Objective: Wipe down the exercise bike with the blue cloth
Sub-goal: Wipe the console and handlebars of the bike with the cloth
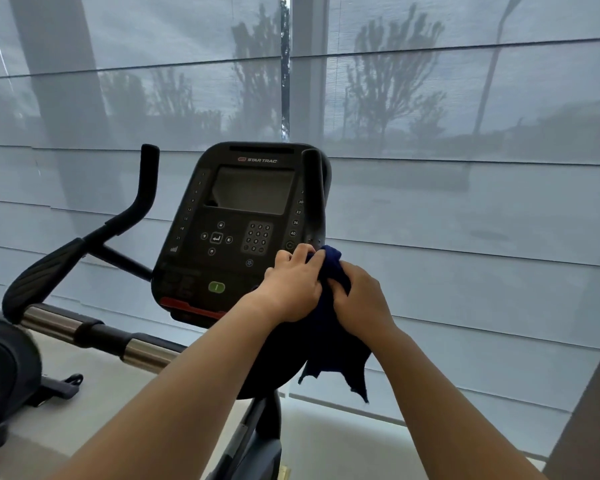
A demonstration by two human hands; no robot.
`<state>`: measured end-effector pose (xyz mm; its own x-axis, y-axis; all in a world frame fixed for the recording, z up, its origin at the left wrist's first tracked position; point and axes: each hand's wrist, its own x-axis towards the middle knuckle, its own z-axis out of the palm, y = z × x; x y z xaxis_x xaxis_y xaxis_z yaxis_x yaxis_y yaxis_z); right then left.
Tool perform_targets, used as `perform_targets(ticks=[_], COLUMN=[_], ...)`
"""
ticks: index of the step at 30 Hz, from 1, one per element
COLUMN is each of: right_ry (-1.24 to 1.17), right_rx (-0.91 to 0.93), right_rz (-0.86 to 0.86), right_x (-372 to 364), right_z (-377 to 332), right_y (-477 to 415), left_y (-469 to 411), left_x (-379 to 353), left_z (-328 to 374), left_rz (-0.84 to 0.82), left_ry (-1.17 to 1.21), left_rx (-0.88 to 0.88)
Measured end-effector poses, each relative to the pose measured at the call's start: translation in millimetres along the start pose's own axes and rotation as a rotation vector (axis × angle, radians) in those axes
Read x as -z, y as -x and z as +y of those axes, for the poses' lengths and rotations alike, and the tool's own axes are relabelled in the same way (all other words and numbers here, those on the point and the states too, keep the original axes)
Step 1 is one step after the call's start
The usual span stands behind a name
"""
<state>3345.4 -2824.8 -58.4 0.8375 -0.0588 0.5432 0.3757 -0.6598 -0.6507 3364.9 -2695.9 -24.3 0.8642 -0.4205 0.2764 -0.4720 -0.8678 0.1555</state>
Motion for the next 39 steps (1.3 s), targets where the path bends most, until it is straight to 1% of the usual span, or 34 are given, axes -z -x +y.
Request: perform_targets(ticks=[4, 7, 10, 13, 15, 16, 18, 19, 20, 21, 23, 26, 28, 29, 31, 33, 36, 39], right_ry=[0.092, 0.133, 0.148, 0.218, 0.291, 0.320, 0.403, 0.456, 0.509, 0.555, 0.595, 0.563, 0.540, 0.522, 0.481, 0.476, 0.466, 0.440], right_rx=[0.032, 0.111, 0.159, 0.150, 0.132, 0.113, 0.045, 0.011, -0.005, -0.007, 0.009, 0.067, 0.137, 0.165, 0.188, 0.199, 0.212, 0.205], right_rz=[0.027, 0.045, 0.079, 0.143, 0.118, 0.084, 0.000, -0.031, -0.041, -0.028, 0.034, 0.122, 0.145, 0.142, 0.111, 0.075, 0.068, 0.060], right_x=[7.1, 6.5, -1.6, -9.4, -18.5, -25.9, -45.7, -57.0, -67.6, -76.0, -85.0, -86.9, -83.0, -79.7, -72.7, -68.7, -68.2, -67.4], right_z=[-19.1, -43.2, -71.3, -93.5, -103.6, -106.3, -106.9, -104.6, -101.3, -97.3, -90.7, -83.9, -80.0, -77.9, -73.2, -66.8, -58.8, -56.0], right_y=[20.9, 40.5, 61.5, 80.3, 86.9, 88.6, 92.1, 95.1, 98.7, 102.2, 106.4, 101.9, 92.5, 85.7, 69.2, 51.3, 30.8, 17.1], left_y=[25.5, 55.5, 87.1, 112.9, 127.6, 133.8, 144.0, 146.6, 147.5, 146.9, 144.2, 143.9, 139.2, 133.2, 118.0, 102.1, 84.5, 75.5], left_x=[11.4, 19.3, 31.7, 42.5, 44.7, 43.1, 37.1, 33.2, 28.8, 23.7, 10.6, -17.1, -28.6, -29.4, -24.8, -21.7, -18.5, -17.9], left_z=[-6.2, -20.2, -38.5, -64.6, -83.1, -91.6, -103.9, -107.2, -108.4, -107.6, -100.6, -90.3, -90.8, -92.1, -93.3, -93.0, -93.1, -92.4], left_rz=[0.079, 0.143, 0.228, 0.273, 0.214, 0.139, -0.076, -0.172, -0.224, -0.223, -0.133, 0.078, 0.203, 0.237, 0.227, 0.151, 0.050, 0.068], left_ry=[-0.082, -0.085, -0.018, 0.052, 0.054, 0.038, 0.000, 0.018, 0.061, 0.109, 0.129, 0.023, -0.014, -0.007, 0.045, 0.077, 0.119, 0.118], left_rx=[-0.098, -0.147, -0.181, -0.199, -0.191, -0.182, -0.159, -0.146, -0.138, -0.138, -0.150, -0.159, -0.153, -0.162, -0.177, -0.167, -0.131, -0.115])
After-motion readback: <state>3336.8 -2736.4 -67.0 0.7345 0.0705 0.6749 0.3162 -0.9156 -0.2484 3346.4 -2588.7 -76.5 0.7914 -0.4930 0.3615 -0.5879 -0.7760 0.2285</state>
